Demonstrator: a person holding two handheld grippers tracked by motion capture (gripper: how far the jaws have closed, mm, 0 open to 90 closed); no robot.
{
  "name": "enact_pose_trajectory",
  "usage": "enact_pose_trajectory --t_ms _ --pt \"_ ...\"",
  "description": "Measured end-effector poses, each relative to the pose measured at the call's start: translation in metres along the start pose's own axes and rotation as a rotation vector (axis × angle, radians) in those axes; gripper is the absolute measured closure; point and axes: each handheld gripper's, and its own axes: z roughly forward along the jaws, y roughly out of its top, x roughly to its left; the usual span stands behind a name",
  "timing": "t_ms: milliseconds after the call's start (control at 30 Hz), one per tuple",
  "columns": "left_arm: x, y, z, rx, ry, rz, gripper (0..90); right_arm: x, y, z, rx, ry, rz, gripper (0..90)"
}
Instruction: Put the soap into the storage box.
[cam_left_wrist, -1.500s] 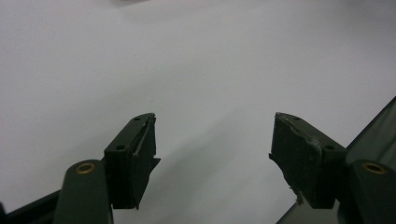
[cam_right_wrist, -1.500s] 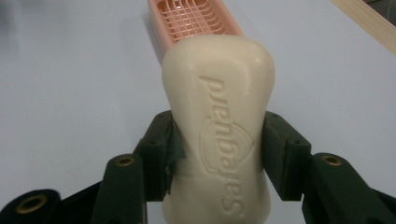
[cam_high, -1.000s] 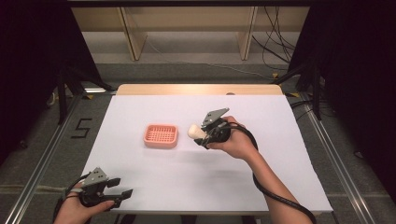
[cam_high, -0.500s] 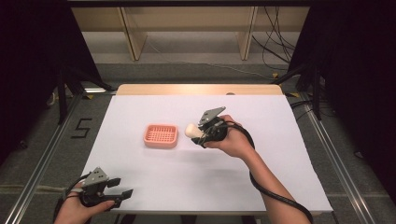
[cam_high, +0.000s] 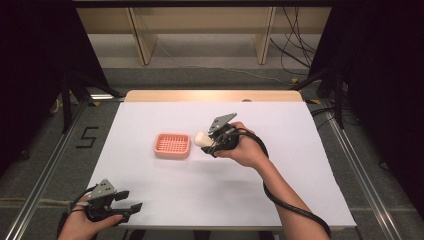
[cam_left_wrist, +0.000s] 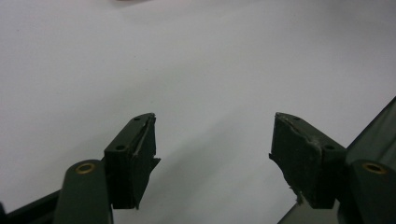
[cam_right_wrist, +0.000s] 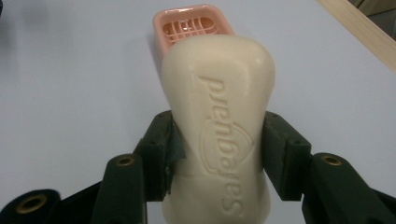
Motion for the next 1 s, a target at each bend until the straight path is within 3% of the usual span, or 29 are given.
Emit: enact_pose_trajectory --t_ms 1000 --pt "0.000 0.001 0.000 -0.013 -0.006 0.001 30.7 0.003 0.010 0.014 0.009 0.020 -0.013 50.5"
